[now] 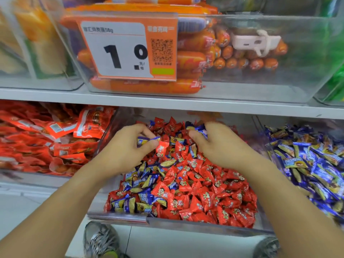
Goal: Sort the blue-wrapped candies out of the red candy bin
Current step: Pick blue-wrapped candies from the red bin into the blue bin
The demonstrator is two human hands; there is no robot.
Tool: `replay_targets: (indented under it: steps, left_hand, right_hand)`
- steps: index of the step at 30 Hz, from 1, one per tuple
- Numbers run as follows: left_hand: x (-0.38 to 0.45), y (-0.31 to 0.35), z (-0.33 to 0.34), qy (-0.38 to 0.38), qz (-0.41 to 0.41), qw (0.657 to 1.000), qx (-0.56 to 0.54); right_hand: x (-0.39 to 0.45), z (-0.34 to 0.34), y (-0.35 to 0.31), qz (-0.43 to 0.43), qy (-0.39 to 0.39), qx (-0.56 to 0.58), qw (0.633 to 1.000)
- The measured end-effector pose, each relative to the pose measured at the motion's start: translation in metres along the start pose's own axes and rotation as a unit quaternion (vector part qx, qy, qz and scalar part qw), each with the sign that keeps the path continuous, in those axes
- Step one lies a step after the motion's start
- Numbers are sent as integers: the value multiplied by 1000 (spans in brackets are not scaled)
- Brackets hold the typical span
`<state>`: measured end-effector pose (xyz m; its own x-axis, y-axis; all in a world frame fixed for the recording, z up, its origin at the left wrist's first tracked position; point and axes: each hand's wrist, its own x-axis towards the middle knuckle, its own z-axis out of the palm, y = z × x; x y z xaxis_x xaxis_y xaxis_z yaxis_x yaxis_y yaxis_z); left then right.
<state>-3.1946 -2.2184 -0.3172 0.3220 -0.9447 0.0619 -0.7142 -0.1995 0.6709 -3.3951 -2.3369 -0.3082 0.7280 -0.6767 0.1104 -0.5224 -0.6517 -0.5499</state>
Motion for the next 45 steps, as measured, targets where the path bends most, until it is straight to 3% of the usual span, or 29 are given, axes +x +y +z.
replay_targets:
  steps: [4,11,15,19,23,26,29,31,36,45]
  left_hand:
    - [0,-2,-5,-23,-20,998,-48]
    - [1,-5,0,-78,-22,996,33]
    - [2,-2,-2,-49,-18,998,35]
    - [-2,9,7,-81,5,997,8]
    - [-7,11,16,-137,45,986,90]
    - [-4,6,19,-151,25,980,131]
    - [-2,6,21,-120,34,980,156]
    - [-1,5,17,-100,31,985,138]
    - [0,1,2,-115,-51,991,39]
    - [-5,5,-4,-87,-186,960,-192]
  right_hand:
    - [9,18,3,17,-50,-101,994]
    - [14,25,1,30,-84,-124,988]
    - [11,22,2,39,-68,-97,992]
    - [16,20,0,35,30,-56,997]
    - [20,23,4,45,4,-54,997]
    - [24,25,1,29,-7,-90,996]
    - [31,28,-5,12,51,-77,996]
    - [33,30,-10,-19,78,-80,994]
    - [37,49,-11,-6,-29,-142,989]
    - [38,46,-8,17,20,-124,992]
